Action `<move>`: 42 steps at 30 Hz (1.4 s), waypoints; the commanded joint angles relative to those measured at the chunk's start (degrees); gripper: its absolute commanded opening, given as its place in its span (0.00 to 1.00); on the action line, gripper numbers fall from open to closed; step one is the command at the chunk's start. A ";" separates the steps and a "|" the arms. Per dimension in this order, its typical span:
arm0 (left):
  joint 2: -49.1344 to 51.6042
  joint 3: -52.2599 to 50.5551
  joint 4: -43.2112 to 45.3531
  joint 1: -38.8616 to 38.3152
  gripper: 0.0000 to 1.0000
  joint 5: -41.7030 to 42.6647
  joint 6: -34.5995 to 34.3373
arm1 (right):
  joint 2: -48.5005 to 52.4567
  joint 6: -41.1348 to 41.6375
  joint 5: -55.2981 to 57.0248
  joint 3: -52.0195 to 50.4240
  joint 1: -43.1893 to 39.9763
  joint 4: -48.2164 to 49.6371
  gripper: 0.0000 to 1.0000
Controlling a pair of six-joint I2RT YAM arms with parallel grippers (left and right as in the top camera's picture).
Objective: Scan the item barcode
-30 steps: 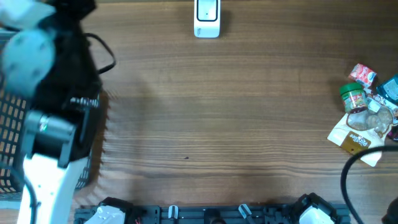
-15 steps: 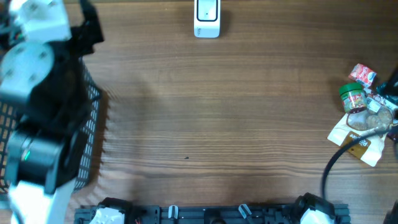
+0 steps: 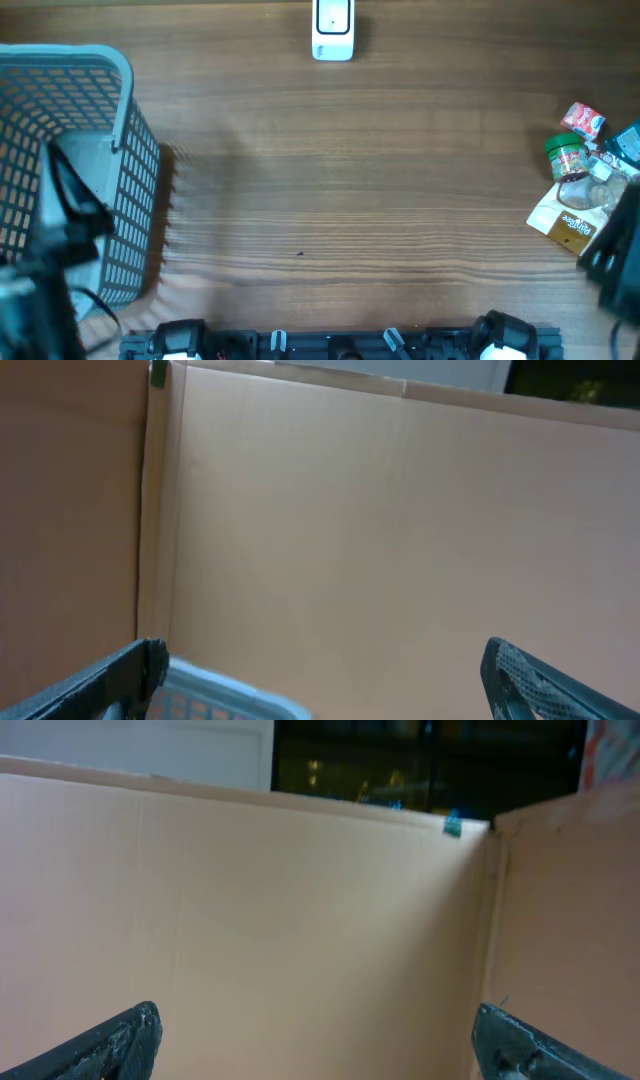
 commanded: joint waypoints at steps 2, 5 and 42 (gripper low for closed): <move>-11.45 -10.14 0.28 3.93 1.00 8.31 -1.81 | -12.44 -1.33 -0.85 -3.61 0.81 -1.42 1.00; -17.42 -14.03 2.49 3.93 1.00 10.62 -1.86 | -16.98 -1.36 -2.54 -3.43 1.57 -2.01 1.00; -29.83 -14.38 -0.63 5.68 1.00 21.68 -1.97 | -26.34 -19.06 -10.73 -19.08 3.13 4.74 1.00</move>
